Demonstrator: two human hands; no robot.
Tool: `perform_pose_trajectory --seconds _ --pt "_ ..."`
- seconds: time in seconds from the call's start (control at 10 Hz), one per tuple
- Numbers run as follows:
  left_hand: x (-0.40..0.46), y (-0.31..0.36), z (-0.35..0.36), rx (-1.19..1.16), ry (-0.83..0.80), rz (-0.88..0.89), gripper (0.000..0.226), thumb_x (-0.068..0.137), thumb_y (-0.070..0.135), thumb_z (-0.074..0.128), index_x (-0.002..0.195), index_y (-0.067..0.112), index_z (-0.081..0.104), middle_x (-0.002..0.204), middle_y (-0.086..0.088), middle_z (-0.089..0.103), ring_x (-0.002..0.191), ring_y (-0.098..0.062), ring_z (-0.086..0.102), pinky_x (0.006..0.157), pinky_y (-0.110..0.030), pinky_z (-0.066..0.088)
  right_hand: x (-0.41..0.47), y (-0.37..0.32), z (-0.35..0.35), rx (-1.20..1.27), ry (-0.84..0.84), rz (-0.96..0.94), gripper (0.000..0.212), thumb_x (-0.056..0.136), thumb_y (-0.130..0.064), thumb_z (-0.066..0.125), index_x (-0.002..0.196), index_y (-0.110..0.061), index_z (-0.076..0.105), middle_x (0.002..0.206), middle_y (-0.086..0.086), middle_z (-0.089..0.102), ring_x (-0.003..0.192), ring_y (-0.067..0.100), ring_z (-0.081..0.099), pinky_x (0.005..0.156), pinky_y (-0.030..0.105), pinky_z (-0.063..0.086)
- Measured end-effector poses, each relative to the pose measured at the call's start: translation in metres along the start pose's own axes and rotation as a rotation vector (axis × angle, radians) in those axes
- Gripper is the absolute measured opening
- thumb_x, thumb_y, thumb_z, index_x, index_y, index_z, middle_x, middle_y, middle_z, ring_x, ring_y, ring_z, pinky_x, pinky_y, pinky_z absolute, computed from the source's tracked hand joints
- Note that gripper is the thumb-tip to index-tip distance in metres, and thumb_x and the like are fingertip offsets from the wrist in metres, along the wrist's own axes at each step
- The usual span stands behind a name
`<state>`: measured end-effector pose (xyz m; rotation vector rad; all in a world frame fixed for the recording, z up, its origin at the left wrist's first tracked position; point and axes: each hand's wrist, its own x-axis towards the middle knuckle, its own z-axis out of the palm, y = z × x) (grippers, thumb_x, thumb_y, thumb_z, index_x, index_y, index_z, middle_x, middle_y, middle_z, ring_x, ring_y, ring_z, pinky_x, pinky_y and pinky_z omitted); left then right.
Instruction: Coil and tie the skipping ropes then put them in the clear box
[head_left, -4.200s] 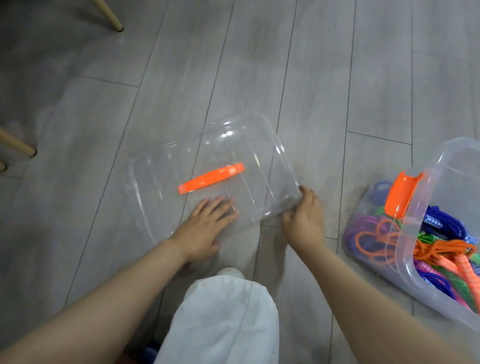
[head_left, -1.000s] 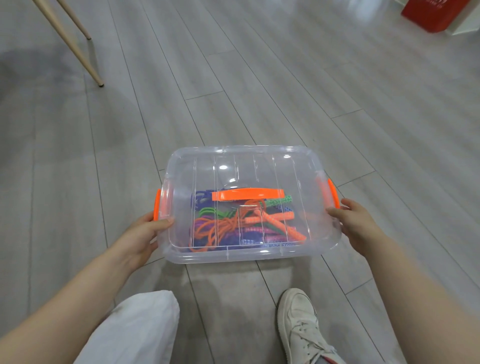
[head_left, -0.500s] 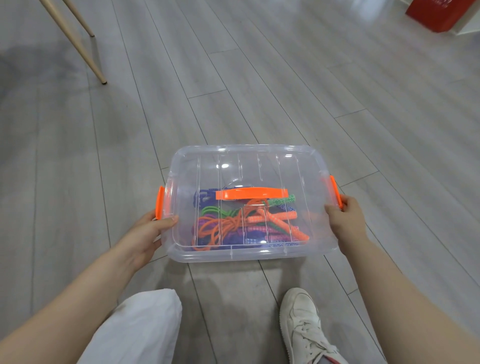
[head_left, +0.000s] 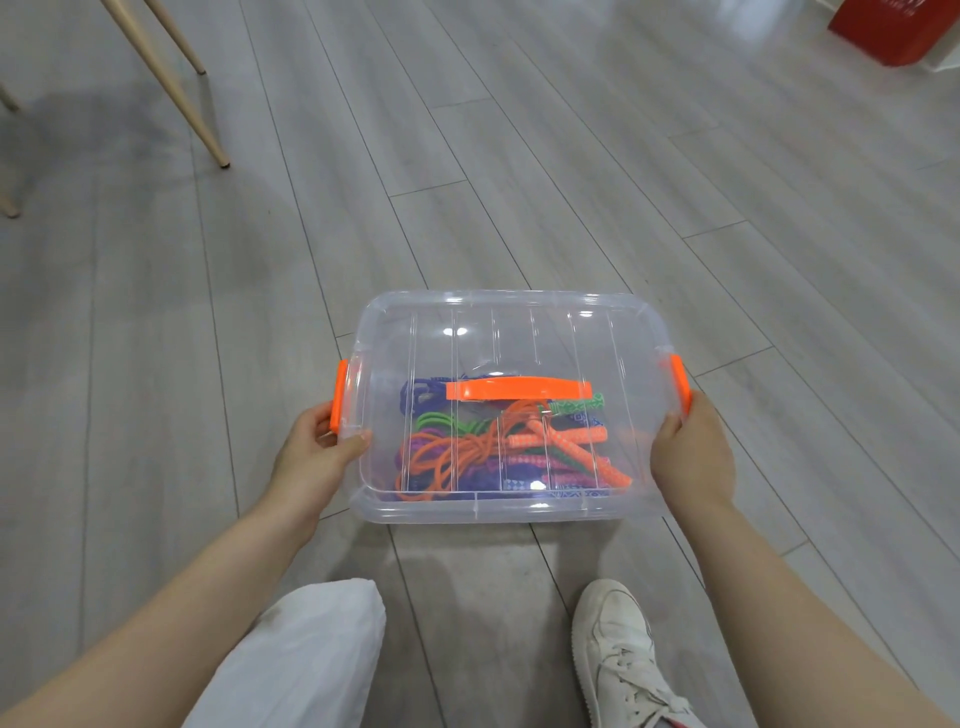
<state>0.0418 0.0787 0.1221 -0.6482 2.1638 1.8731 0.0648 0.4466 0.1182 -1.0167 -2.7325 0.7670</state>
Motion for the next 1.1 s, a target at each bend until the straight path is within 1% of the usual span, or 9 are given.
perform_pose_trajectory --seconds 0.2,0.4,0.5,0.6,0.7,0.8,0.9,1.0,1.1 --pt "-0.001 0.005 -0.001 0.115 0.06 0.117 0.043 0.089 0.013 0.067 0.129 0.022 0.056 0.111 0.005 0.065 0.101 -0.011 0.062 0.078 -0.02 0.045 -0.011 -0.002 0.009 -0.118 0.016 0.015 0.032 0.102 -0.019 0.035 0.131 -0.007 0.042 0.12 0.017 0.057 0.099 0.042 0.059 0.073 0.042 0.042" --pt "-0.002 0.008 0.001 0.235 0.118 0.156 0.038 0.088 0.013 0.066 0.124 0.023 0.058 0.106 0.003 0.066 0.098 -0.017 0.063 0.085 -0.032 0.049 -0.014 -0.002 0.012 -0.084 0.044 0.03 0.034 0.101 -0.02 0.036 0.132 -0.009 0.043 0.121 0.016 0.057 0.102 0.041 0.058 0.077 0.044 0.044" --pt "-0.002 0.01 0.0 0.405 0.125 0.232 0.034 0.088 0.017 0.063 0.121 0.023 0.06 0.106 0.002 0.066 0.096 -0.021 0.062 0.083 -0.036 0.05 -0.014 -0.002 0.012 -0.086 0.06 0.033 0.032 0.101 -0.021 0.037 0.131 -0.01 0.043 0.119 0.015 0.057 0.1 0.039 0.059 0.073 0.041 0.042" --pt "0.0 0.017 0.0 0.532 0.098 0.283 0.033 0.089 0.017 0.06 0.121 0.021 0.059 0.106 0.0 0.064 0.095 -0.022 0.062 0.077 -0.031 0.045 -0.016 -0.004 0.011 -0.082 0.061 0.046 0.032 0.101 -0.02 0.036 0.13 -0.008 0.043 0.118 0.016 0.057 0.101 0.039 0.058 0.073 0.04 0.039" --pt "0.016 0.026 -0.001 0.573 0.049 0.253 0.034 0.089 0.018 0.059 0.122 0.019 0.056 0.11 -0.002 0.063 0.097 -0.023 0.061 0.079 -0.033 0.046 -0.014 -0.01 0.013 -0.096 0.043 0.027 0.038 0.097 -0.012 0.039 0.134 -0.004 0.041 0.128 0.019 0.054 0.114 0.04 0.053 0.089 0.046 0.043" --pt "0.038 0.032 0.007 0.727 0.037 0.291 0.031 0.089 0.016 0.052 0.12 0.013 0.053 0.109 -0.011 0.059 0.096 -0.031 0.058 0.077 -0.037 0.046 -0.004 -0.02 0.016 -0.28 0.057 -0.223 0.064 0.086 0.001 0.049 0.148 -0.003 0.03 0.15 0.019 0.038 0.136 0.037 0.037 0.109 0.045 0.032" --pt "0.055 0.034 0.011 0.876 0.006 0.346 0.035 0.091 0.016 0.048 0.125 0.007 0.047 0.115 -0.016 0.054 0.104 -0.036 0.054 0.086 -0.043 0.047 0.014 -0.031 0.019 -0.348 0.02 -0.37 0.069 0.076 0.01 0.052 0.143 -0.004 0.041 0.149 0.016 0.04 0.139 0.035 0.035 0.111 0.044 0.028" --pt "0.079 0.041 0.007 0.96 -0.041 0.447 0.054 0.091 0.024 0.056 0.141 0.013 0.036 0.135 -0.012 0.049 0.122 -0.033 0.049 0.101 -0.047 0.042 0.037 -0.033 0.021 -0.276 0.053 -0.37 0.062 0.067 0.01 0.05 0.127 -0.005 0.058 0.133 0.012 0.056 0.126 0.033 0.048 0.099 0.046 0.036" --pt "0.098 0.059 0.013 1.026 -0.051 0.492 0.063 0.09 0.026 0.061 0.144 0.008 0.036 0.147 -0.014 0.041 0.132 -0.034 0.04 0.11 -0.046 0.033 0.055 -0.026 0.012 -0.324 0.058 -0.523 0.048 0.067 -0.007 0.042 0.109 -0.009 0.065 0.116 0.009 0.063 0.109 0.029 0.054 0.084 0.043 0.046"
